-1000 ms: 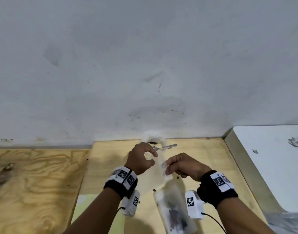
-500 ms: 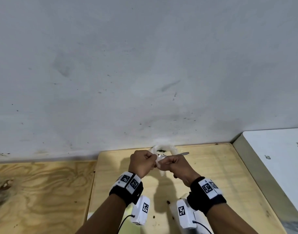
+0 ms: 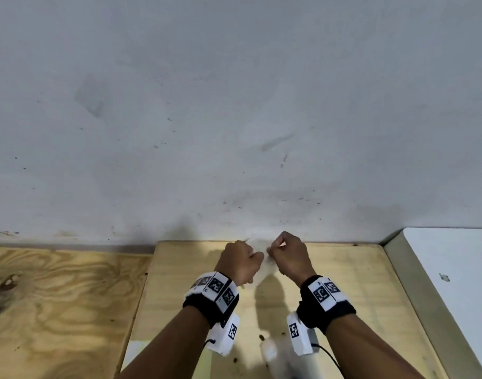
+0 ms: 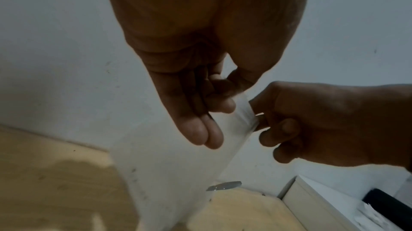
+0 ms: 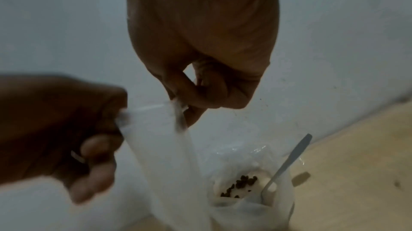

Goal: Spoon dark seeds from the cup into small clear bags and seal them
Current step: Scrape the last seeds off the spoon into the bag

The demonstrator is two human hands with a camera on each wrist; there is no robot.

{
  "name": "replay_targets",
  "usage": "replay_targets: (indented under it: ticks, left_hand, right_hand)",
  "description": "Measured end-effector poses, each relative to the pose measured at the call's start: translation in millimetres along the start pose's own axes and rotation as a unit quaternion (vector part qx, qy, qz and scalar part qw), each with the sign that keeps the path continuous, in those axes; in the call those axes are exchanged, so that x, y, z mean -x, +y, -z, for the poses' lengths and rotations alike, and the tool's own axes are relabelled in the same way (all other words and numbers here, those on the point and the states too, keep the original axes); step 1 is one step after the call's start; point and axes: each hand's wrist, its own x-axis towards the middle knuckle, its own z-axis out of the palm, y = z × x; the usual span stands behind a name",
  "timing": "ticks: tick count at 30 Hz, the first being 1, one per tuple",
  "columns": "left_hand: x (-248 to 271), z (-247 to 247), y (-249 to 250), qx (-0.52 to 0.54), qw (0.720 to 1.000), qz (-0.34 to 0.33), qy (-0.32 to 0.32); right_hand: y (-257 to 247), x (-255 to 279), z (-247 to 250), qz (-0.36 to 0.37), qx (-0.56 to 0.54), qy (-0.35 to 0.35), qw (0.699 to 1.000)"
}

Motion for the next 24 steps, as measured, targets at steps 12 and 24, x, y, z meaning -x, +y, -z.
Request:
replay_targets:
  ticks: [12,24]
  left_hand:
    - [-21,-11,-16,-0.279,0.946,-0.155,0.051]
    - [-25,-11,-22,-0.254,0.940,-0.228,0.031]
  right_hand:
    - [9,-10,26,0.009,-0.137,-0.180,0.974]
    - [25,-32,20,0.104,-0.077,-0.125,0.984]
